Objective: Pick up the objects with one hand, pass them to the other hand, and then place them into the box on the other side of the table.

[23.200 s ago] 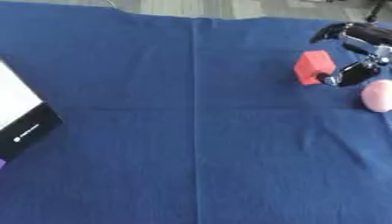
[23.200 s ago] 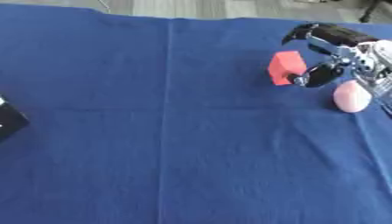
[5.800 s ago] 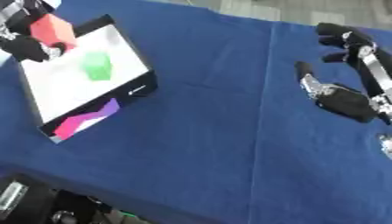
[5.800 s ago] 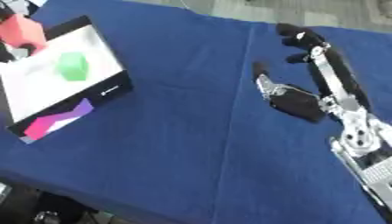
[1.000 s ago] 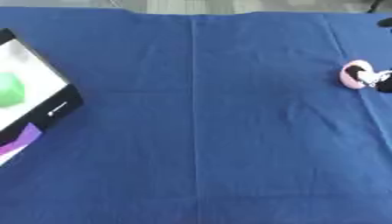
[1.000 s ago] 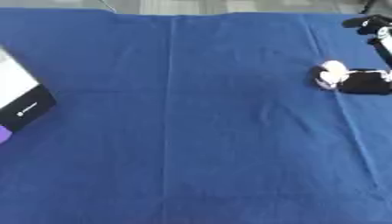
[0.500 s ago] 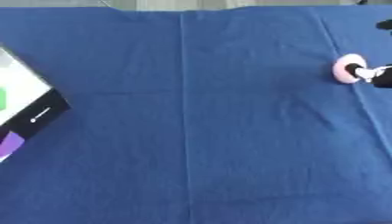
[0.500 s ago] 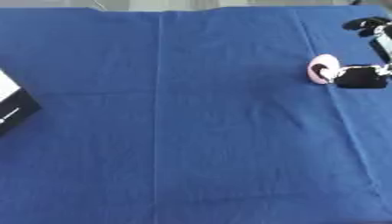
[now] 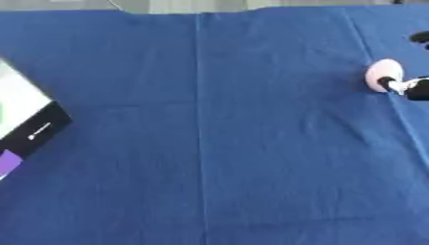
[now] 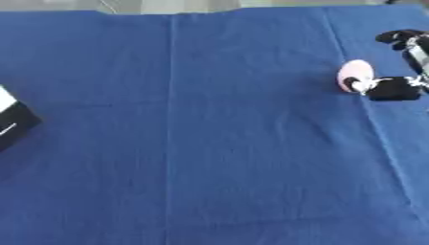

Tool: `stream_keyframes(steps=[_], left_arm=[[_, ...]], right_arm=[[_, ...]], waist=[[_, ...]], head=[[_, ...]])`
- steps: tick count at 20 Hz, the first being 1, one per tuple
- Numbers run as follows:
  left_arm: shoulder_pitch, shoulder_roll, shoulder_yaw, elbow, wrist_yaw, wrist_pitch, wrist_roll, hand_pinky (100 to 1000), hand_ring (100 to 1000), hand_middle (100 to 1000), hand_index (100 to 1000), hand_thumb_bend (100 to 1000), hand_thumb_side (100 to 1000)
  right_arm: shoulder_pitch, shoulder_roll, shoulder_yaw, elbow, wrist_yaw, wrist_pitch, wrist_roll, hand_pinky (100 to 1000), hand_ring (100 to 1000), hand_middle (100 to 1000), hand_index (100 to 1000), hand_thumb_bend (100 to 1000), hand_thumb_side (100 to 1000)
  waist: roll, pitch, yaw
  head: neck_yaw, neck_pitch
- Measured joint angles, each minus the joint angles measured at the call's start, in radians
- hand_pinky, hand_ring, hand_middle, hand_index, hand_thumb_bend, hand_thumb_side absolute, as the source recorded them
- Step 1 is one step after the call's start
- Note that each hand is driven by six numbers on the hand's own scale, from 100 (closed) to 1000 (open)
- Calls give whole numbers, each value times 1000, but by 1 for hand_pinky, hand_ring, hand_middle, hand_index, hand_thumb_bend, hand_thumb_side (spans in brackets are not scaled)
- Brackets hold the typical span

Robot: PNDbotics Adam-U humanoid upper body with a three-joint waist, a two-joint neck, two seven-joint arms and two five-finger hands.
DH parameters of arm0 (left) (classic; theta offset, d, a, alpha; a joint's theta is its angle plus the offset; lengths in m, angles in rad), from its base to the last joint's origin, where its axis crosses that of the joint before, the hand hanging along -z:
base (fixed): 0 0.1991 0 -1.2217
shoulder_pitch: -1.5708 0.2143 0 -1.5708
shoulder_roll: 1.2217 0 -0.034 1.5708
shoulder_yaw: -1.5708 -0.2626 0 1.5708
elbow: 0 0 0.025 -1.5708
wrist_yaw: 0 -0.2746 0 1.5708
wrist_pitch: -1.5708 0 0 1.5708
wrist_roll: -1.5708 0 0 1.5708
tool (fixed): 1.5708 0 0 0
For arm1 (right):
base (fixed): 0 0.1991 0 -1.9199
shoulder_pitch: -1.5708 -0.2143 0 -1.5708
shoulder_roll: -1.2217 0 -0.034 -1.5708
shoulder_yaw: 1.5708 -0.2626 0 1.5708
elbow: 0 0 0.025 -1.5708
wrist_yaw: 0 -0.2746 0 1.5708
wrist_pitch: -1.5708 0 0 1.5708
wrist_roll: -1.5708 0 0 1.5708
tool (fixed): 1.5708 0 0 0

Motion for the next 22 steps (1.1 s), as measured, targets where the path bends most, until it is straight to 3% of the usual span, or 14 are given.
stream_keyframes(steps=[8,19,22], left_arm=[[-1,0,1,-6,3,1,5,863,663,649,737,222,442],[-1,-1,1,-13,5,6,10,864,664,648,733,222,446],[-1,-1,1,-13,5,7,11,865,664,648,732,223,446]], right_arm=[[-7,0,-3,47,-5,4,-9,853,874,839,851,424,205],[-8,0,-7,100,-5,14,-11,854,876,842,852,376,202],[-9,0,-6,103,-5,10,-10,856,877,845,855,399,213]], waist=[[3,8,4],[6,23,9],[7,28,10]], head=[[-7,-9],[-12,-15],[-17,-17]])
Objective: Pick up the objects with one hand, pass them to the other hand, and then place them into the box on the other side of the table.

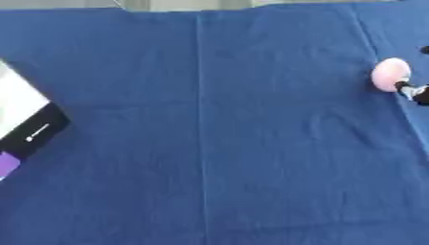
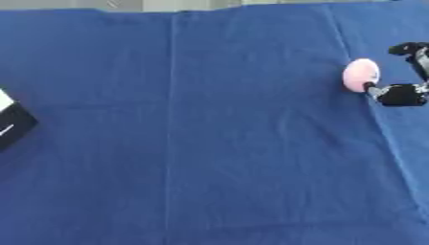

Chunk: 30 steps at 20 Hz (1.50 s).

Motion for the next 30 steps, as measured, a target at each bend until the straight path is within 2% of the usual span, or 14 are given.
stream_keyframes(steps=[6,16,22,25,30], left_arm=[[-1,-9,0,-6,0,1,1,865,665,648,731,222,447],[-3,-9,5,-18,4,0,6,866,667,650,731,215,445],[-4,-9,5,-19,5,-1,7,867,667,650,731,207,447],[-4,-12,6,-21,5,-1,7,867,667,650,731,204,448],[-4,-16,6,-23,5,-2,9,867,667,650,731,204,448]], right_arm=[[-3,0,-4,10,1,0,-3,853,877,847,856,402,211],[-7,0,-18,31,-5,1,-29,856,877,844,853,379,194],[-10,0,-17,46,2,6,-30,861,875,836,845,348,154],[-12,0,-12,51,11,8,-18,867,873,827,837,300,125],[-15,0,-11,55,27,11,3,867,873,827,837,300,125]], waist=[[2,15,13],[4,26,32],[4,34,41],[4,35,45],[1,35,47]], head=[[-17,-16],[-79,-43],[-88,-51],[-87,-50],[-87,-50]])
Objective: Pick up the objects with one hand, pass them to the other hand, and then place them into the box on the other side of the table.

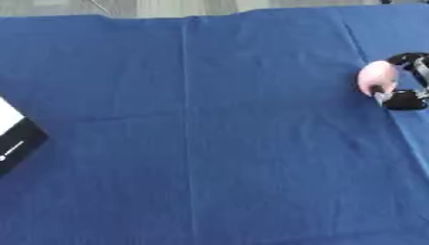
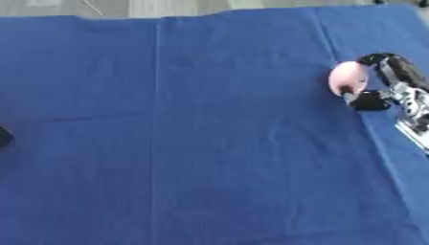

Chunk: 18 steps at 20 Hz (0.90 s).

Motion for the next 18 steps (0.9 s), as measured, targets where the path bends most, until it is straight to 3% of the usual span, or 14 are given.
stream_keyframes(steps=[1,2,3,7,12,18], left_arm=[[0,0,0,0,0,0,0,866,666,649,731,203,448],[0,0,0,0,0,0,1,866,666,645,727,199,448],[0,0,1,0,0,0,1,866,666,645,726,198,448],[0,0,5,0,1,-1,3,867,665,644,726,193,448],[4,0,5,0,3,-1,5,867,647,644,725,190,448],[8,0,5,0,4,0,5,866,638,643,725,187,448]], right_arm=[[0,0,0,0,2,1,2,875,857,757,778,341,100],[0,0,0,0,3,1,6,875,852,742,758,124,100],[0,0,2,0,7,1,11,873,843,707,727,105,100],[-2,0,6,-1,27,2,27,852,790,583,626,100,100],[5,0,7,-26,40,-6,12,835,732,493,537,100,100],[21,0,12,-68,43,-4,-14,828,715,480,526,100,100]], waist=[[0,0,0],[0,0,0],[0,0,0],[-1,0,0],[-1,-5,-2],[-2,-14,-7]], head=[[0,0],[0,0],[0,1],[0,4],[9,10],[16,18]])
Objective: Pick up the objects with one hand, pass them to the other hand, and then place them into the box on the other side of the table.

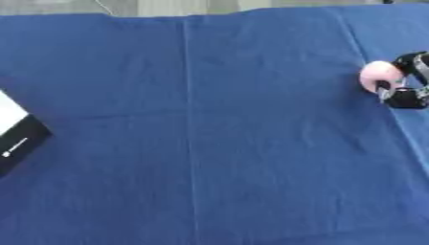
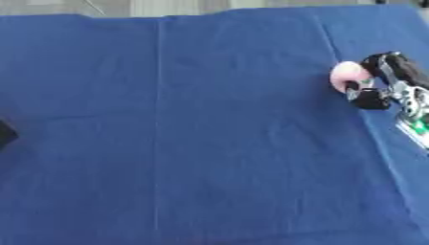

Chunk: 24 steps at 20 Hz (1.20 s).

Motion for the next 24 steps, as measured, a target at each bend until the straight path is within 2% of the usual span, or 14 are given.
stream_keyframes(steps=[5,17,24], left_arm=[[11,0,0,4,0,1,2,866,637,642,725,187,446],[37,1,1,10,6,-1,6,867,634,641,725,184,443],[42,6,2,12,10,-2,7,868,632,640,724,182,442]], right_arm=[[26,0,-4,-54,-12,-4,-14,810,711,481,527,100,100],[83,1,-24,-235,-105,-9,-104,776,699,471,514,100,100],[60,7,-18,-255,-140,-80,-118,761,700,476,521,100,100]], waist=[[0,-19,-12],[5,-74,-29],[1,-101,-30]], head=[[17,12],[62,54],[68,63]])
